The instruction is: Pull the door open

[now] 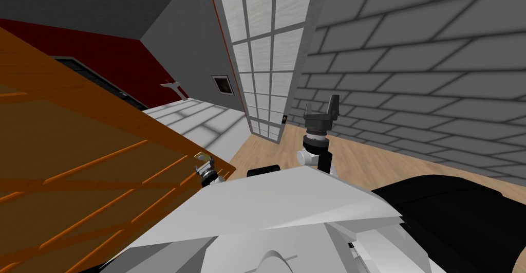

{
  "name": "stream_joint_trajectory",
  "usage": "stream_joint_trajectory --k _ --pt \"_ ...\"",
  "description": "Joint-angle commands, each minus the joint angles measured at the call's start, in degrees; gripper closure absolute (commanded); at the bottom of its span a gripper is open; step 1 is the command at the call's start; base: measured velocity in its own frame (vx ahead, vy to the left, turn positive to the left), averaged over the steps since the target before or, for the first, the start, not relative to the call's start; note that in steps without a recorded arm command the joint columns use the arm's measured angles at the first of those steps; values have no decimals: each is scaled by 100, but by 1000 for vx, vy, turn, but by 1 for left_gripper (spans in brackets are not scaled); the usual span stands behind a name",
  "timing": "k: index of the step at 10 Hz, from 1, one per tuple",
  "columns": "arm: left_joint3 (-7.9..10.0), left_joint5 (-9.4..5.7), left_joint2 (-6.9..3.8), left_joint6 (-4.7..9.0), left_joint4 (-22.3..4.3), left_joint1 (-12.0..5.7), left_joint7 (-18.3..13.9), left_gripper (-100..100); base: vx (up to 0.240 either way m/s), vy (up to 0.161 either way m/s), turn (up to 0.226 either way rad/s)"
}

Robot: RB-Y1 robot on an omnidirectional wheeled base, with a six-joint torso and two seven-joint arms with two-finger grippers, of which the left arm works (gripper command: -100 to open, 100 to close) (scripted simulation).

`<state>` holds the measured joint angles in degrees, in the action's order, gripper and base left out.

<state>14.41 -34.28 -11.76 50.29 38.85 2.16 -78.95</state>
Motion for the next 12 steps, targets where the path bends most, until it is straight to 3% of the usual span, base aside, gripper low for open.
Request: stream_joint_trajectory --k 1,6,7,8,12 --pt "-124 -23 -153 56 -146 1 -192 -100 132 21 80" --pt "-505 -99 -627 182 -528 25 -725 -100 138 7 78" --pt "-450 -87 -560 166 -476 21 -642 -100 68 7 18" --pt "-450 -87 -560 166 -476 21 -642 100 -12 -1 0" --pt "-450 -87 -560 166 -476 21 -642 100 -14 -1 -9"
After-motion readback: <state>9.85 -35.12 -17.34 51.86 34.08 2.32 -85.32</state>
